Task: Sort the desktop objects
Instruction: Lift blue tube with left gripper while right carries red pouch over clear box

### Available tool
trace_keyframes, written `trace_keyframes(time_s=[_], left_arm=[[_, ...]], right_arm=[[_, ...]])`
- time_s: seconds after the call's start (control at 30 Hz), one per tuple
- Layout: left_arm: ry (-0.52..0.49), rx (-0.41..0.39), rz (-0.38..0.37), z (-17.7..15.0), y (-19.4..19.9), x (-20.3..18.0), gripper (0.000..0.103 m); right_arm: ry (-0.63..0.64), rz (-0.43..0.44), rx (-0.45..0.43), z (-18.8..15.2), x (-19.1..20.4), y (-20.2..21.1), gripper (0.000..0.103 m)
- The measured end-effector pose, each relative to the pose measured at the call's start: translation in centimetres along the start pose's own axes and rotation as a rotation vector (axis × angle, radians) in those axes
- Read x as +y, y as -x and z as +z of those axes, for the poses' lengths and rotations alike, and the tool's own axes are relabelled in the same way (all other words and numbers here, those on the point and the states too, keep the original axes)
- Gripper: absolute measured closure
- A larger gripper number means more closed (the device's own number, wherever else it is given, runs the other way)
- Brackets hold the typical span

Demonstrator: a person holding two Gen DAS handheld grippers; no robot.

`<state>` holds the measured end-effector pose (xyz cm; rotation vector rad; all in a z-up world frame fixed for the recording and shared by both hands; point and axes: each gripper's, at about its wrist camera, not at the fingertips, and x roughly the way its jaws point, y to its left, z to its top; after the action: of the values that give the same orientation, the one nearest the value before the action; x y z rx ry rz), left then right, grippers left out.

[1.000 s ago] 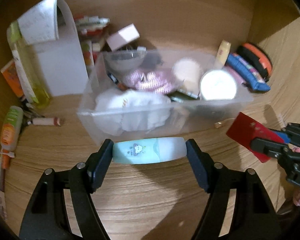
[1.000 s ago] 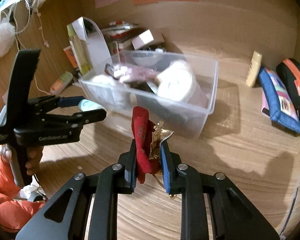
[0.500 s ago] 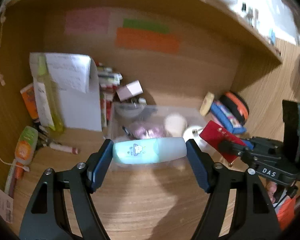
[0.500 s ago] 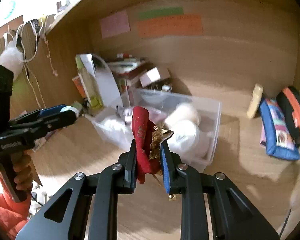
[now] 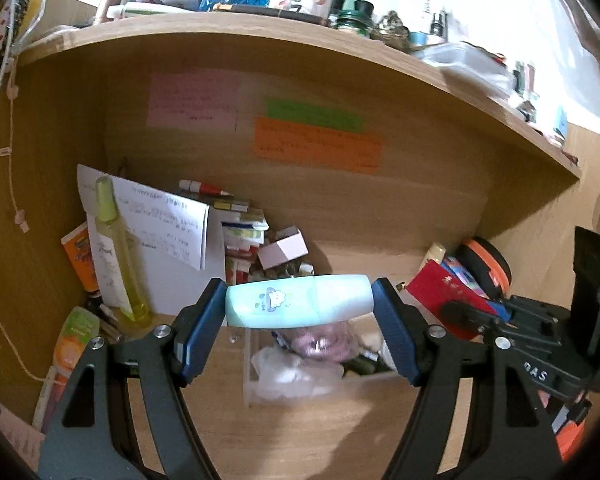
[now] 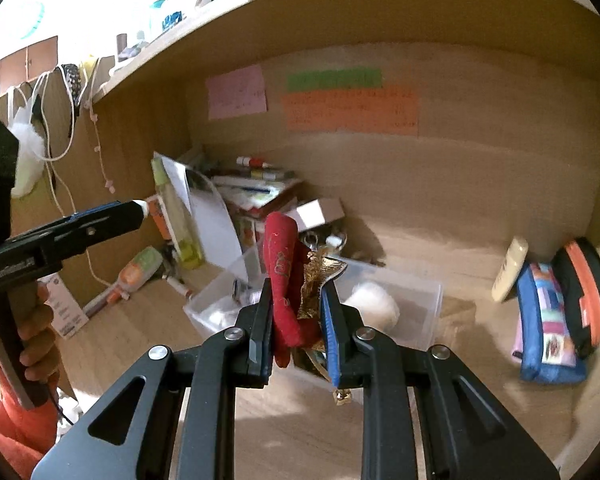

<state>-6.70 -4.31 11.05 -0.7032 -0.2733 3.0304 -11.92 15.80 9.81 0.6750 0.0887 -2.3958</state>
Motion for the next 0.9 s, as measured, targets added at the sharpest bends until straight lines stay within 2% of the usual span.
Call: trace_keyframes(time_s=[0.2,0.33,0.57,0.8,0.9], left_arm=[[0.013,0.026,0.013,0.5,-2.9,0.2,0.03],[0.048,0.081,0.016,0.0,-6.0,0.8,0.03],[0.019,0.246,-0.012,-2.8,-12.3,0.7,0.03],[0.044,0.32,-0.043,-4.1,-14.4,1.5,0.03],[0.067,0.339,-0.051,-4.1,-14.5,1.9,0.03]], right_arm=[[-0.006,-0.014,-0.012,1.1,-0.1,-1.4,0.085],[-0.034,-0.028,-0.012,0.9,-0.5,-3.5,0.083],[-0.111,0.012,0.138,-1.4,-2.7,-8.9,0.083],[-0.101,0.003,0.2,-2.7,-2.8,-10.9,0.082],[-0.06,-0.037,0.2,-3.0,-2.0,-11.1,0.081]])
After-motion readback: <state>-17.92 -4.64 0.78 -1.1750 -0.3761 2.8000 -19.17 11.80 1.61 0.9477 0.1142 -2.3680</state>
